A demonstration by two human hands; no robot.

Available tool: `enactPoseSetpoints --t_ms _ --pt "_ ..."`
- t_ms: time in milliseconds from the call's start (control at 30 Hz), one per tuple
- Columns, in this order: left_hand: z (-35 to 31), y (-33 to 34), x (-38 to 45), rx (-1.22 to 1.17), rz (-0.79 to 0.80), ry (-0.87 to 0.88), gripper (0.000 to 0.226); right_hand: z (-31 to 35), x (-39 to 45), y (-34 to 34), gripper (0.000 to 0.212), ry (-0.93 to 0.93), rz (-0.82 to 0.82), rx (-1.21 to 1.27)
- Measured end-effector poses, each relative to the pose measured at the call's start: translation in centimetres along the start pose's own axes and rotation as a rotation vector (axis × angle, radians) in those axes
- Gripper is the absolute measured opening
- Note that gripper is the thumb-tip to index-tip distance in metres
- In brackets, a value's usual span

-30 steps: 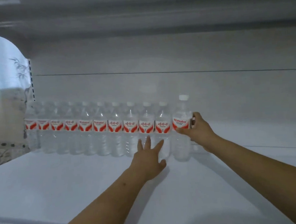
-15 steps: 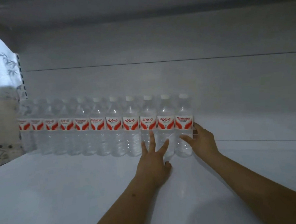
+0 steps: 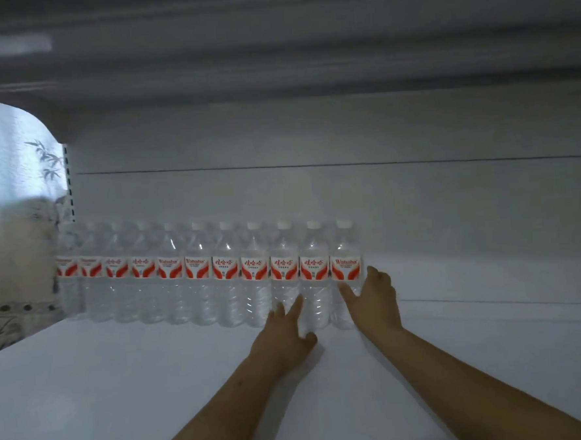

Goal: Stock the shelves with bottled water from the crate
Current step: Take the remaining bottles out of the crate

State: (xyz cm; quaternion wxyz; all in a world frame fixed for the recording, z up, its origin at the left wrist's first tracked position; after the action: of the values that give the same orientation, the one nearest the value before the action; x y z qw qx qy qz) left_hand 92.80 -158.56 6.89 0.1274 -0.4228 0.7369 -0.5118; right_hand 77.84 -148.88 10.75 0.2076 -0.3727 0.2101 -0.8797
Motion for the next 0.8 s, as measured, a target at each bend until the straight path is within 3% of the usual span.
enactPoseSetpoints --t_ms 133,300,600,800 --pt "1.1 -2.7 -4.5 -0.065 -0.016 -0.009 0.068 5.2 -1.8 -1.4 0.061 -0.073 -0.017 0.058" --pt "5.0 -7.1 -12.2 0.051 -0.128 -0.074 0.063 15.1 -4.8 0.1 0.065 -0.176 0.162 0.208" --pt "18.2 -16.6 -25.3 0.02 -0.349 -0.274 0.043 33.1 -17.6 11.5 0.065 -0.388 0.522 0.467" --pt "30.4 -18.8 -34.4 0.053 -0.517 -0.509 0.024 40.3 -28.4 20.1 0.058 -0.486 0.708 0.497"
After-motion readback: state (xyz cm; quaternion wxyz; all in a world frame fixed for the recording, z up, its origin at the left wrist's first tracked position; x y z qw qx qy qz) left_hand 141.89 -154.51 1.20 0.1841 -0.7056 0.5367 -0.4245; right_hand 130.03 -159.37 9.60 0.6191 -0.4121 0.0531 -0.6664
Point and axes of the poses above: each hand's wrist, its own x-axis towards the middle knuckle, its own y-axis out of the palm, z = x × y, the point moved 3 cm from there along x, towards the middle knuckle, and after that the axes turned 7 degrees about -y, right-handed, at the moved point
